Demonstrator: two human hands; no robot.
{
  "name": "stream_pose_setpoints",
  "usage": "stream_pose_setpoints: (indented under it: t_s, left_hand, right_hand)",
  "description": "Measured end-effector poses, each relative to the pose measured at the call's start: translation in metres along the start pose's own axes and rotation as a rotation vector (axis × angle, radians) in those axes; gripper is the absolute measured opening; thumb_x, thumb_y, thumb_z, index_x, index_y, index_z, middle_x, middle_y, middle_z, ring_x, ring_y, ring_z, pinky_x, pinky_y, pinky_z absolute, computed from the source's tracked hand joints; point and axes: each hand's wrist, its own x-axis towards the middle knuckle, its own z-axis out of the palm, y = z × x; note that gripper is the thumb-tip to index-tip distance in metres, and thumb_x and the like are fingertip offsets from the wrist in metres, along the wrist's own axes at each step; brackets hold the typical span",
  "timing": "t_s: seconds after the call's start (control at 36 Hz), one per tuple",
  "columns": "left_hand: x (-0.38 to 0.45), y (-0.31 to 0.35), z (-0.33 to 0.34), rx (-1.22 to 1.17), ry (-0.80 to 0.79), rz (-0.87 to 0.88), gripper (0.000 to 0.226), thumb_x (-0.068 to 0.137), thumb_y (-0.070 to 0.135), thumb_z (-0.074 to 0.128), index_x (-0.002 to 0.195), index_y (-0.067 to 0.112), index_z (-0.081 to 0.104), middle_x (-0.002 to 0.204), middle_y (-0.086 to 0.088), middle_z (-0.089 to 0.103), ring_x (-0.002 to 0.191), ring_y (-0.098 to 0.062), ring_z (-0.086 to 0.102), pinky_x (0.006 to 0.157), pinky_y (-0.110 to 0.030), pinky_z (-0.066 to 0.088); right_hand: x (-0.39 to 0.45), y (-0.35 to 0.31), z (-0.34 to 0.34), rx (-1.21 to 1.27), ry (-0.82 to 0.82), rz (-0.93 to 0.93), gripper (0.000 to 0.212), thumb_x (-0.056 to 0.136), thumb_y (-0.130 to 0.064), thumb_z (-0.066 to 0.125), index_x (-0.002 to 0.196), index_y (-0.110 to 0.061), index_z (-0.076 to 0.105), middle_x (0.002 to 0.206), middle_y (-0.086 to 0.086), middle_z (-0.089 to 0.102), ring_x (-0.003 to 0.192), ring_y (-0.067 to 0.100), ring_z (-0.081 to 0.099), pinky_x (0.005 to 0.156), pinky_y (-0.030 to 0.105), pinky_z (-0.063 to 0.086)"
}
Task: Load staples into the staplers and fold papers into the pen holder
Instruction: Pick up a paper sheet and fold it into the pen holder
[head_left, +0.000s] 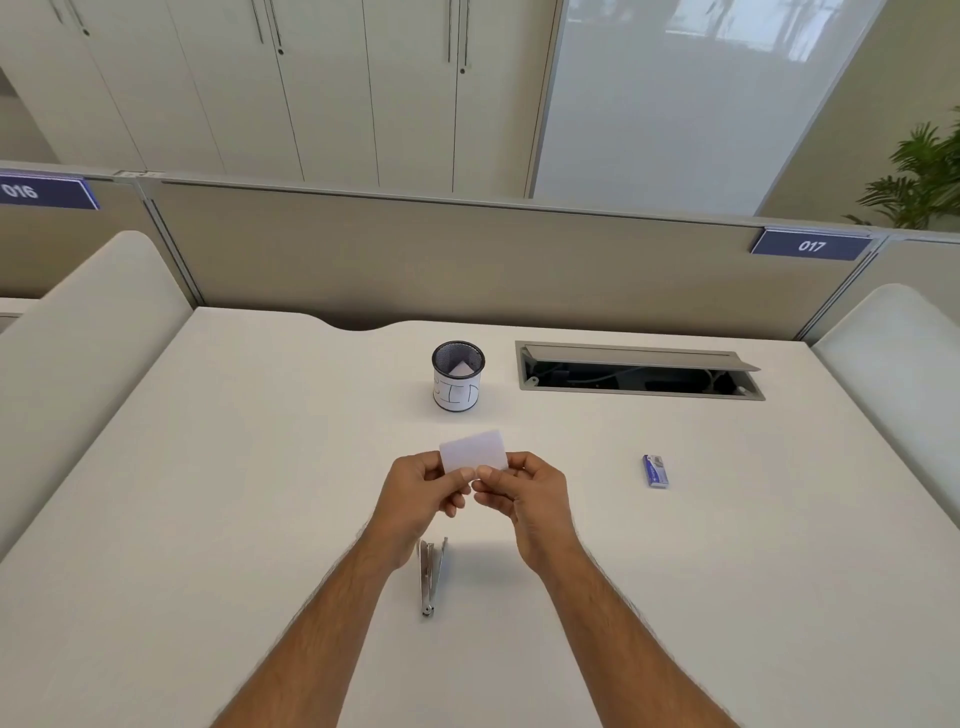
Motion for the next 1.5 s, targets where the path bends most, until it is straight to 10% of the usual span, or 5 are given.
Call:
stream_pose_setpoints:
  t_s: [0.75, 0.94, 1.25, 1.5]
  left_hand:
    - [-0.002, -0.005, -0.023, -0.036, 0.017, -0.105, 0.022, 0.088, 0.012, 0.076, 0.086, -0.008, 0.068, 0.074, -0.013, 0.068, 0.063, -0.024, 0.062, 0.059, -0.030, 0.050]
    - [0.004, -0.002, -0.028, -0.038, 0.060, -0.079, 0.026, 0.087, 0.030, 0.079, 0.100, 0.008, 0.075, 0.091, -0.003, 0.076, 0.081, -0.014, 0.068, 0.080, -0.035, 0.056]
    - [-0.001, -0.017, -0.052, 0.073, 0.097, -0.099, 0.010, 0.088, 0.007, 0.075, 0.089, -0.003, 0.072, 0.079, -0.004, 0.071, 0.075, -0.017, 0.064, 0.074, -0.033, 0.055]
    - [0.001, -0.028, -0.079, -0.007, 0.252, -0.109, 0.005, 0.087, 0.007, 0.075, 0.083, 0.004, 0.073, 0.082, -0.006, 0.070, 0.079, -0.019, 0.064, 0.080, -0.037, 0.058]
  right_hand:
    - [0.011, -0.002, -0.006, -0.239, 0.236, -0.186, 0.010, 0.099, -0.004, 0.058, 0.104, -0.007, 0.065, 0.082, 0.015, 0.076, 0.072, 0.023, 0.072, 0.068, 0.034, 0.062]
    - [0.010, 0.000, -0.004, -0.418, 0.094, -0.201, 0.013, 0.097, -0.006, 0.061, 0.099, -0.014, 0.071, 0.084, 0.008, 0.077, 0.072, 0.016, 0.070, 0.065, 0.030, 0.057]
    - [0.008, 0.025, 0.022, -0.466, 0.149, -0.106, 0.011, 0.101, -0.021, 0.059, 0.095, -0.015, 0.066, 0.080, 0.008, 0.076, 0.069, 0.017, 0.071, 0.063, 0.033, 0.060]
    - [-0.013, 0.091, 0.044, -1.410, 0.053, 0.037, 0.057, 0.087, -0.055, 0.063, 0.121, -0.013, 0.044, 0.117, 0.007, 0.054, 0.115, 0.027, 0.049, 0.075, 0.034, 0.041]
